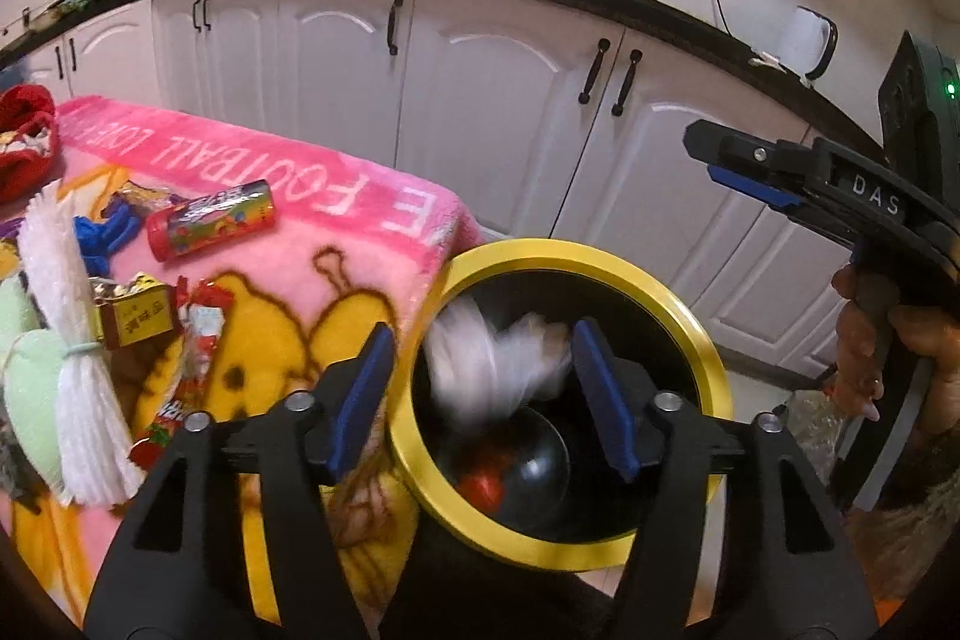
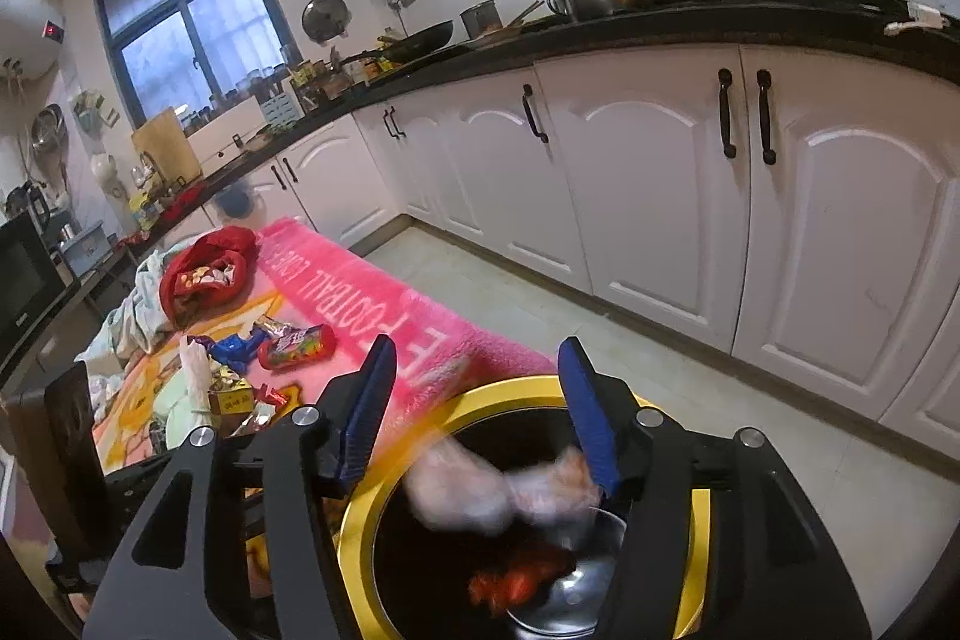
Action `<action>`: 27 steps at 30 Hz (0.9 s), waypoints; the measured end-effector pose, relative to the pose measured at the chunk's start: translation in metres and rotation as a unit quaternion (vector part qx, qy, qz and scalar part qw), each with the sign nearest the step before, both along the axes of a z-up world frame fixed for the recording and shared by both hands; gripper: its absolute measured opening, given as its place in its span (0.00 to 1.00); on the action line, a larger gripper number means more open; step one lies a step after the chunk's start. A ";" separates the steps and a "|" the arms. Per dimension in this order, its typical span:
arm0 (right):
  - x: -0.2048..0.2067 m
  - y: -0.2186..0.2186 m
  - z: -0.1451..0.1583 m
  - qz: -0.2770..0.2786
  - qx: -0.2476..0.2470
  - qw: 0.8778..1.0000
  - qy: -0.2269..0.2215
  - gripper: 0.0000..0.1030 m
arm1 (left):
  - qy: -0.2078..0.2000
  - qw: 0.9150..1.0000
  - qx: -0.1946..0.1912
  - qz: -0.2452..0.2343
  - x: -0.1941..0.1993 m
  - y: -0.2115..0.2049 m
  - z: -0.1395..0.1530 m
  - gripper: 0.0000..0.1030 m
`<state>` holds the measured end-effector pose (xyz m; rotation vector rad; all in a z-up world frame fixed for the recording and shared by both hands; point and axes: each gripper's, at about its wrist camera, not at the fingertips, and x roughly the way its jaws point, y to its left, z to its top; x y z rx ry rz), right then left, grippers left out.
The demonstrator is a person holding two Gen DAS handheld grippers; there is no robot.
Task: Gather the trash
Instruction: 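Carry both bags over the yellow bin and open both tools to drop them, then move both tools back over the green sponge and white mesh net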
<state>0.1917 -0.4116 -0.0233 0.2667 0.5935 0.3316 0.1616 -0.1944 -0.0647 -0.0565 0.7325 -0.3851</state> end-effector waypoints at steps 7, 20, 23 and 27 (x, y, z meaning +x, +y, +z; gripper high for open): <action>-0.007 0.012 0.011 0.007 -0.010 1.000 -0.011 0.58 | -0.020 0.999 -0.013 0.026 -0.007 0.023 0.012 0.79; -0.013 0.060 0.031 0.035 -0.025 0.999 -0.019 0.64 | -0.072 0.992 -0.020 0.104 -0.025 0.087 0.042 0.89; -0.014 0.074 0.034 0.047 -0.032 0.998 -0.020 0.64 | -0.078 0.989 -0.028 0.124 -0.028 0.105 0.046 0.89; -0.015 0.090 0.039 0.062 -0.039 0.997 -0.023 0.64 | -0.082 0.986 -0.032 0.143 -0.031 0.125 0.048 0.89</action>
